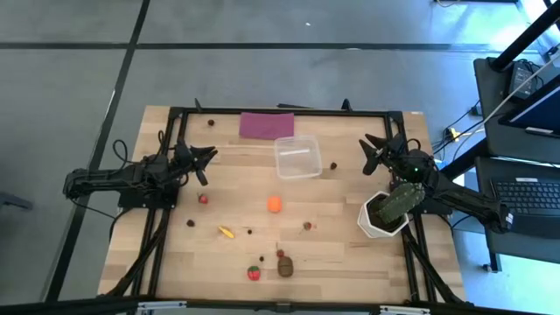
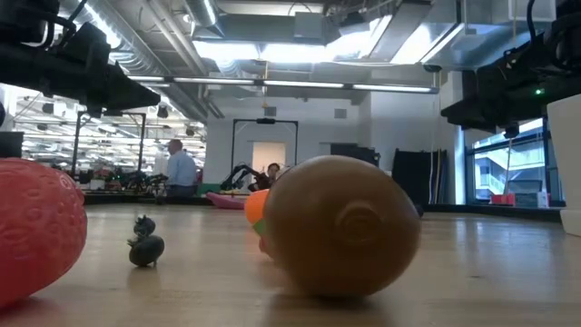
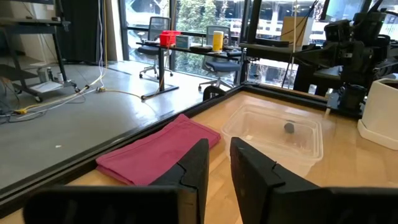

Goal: Pick and placing Produce into tupperware
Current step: Put the right blackberry into the transparent bin

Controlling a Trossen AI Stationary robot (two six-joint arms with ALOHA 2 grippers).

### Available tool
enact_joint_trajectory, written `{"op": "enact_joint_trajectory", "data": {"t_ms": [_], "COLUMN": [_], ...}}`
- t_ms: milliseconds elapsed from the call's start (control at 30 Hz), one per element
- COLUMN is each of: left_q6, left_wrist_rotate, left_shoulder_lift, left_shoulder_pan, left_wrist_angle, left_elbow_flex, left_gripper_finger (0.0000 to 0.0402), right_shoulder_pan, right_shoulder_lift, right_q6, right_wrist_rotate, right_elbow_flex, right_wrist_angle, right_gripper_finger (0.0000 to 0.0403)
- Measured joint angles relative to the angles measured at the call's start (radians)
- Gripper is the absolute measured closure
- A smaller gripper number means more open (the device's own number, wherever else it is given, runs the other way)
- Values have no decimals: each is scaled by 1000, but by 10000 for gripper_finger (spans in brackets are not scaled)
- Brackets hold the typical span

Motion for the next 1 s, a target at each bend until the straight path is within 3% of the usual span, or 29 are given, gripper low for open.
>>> {"op": "enact_joint_trajectory", "data": {"t_ms": [733,867,1000], "left_q6": [-1,-6,-8], "left_wrist_rotate": [-1,-4,-10], "left_shoulder_lift": [0,0,0], "left_shoulder_pan": [0,0,0], "left_wrist_angle": [0,2,6], "left_elbow_flex": [0,0,-1], "left_gripper_finger": [373,358,311], "right_shoulder_pan": [0,0,0], "right_shoulder_lift": [0,0,0], "right_q6": [312,310,306], "right_wrist_rotate": [0,0,0], "right_elbow_flex": [0,0,0], "right_wrist_angle": [20,20,19], "right_gripper_finger": [234,234,234]}}
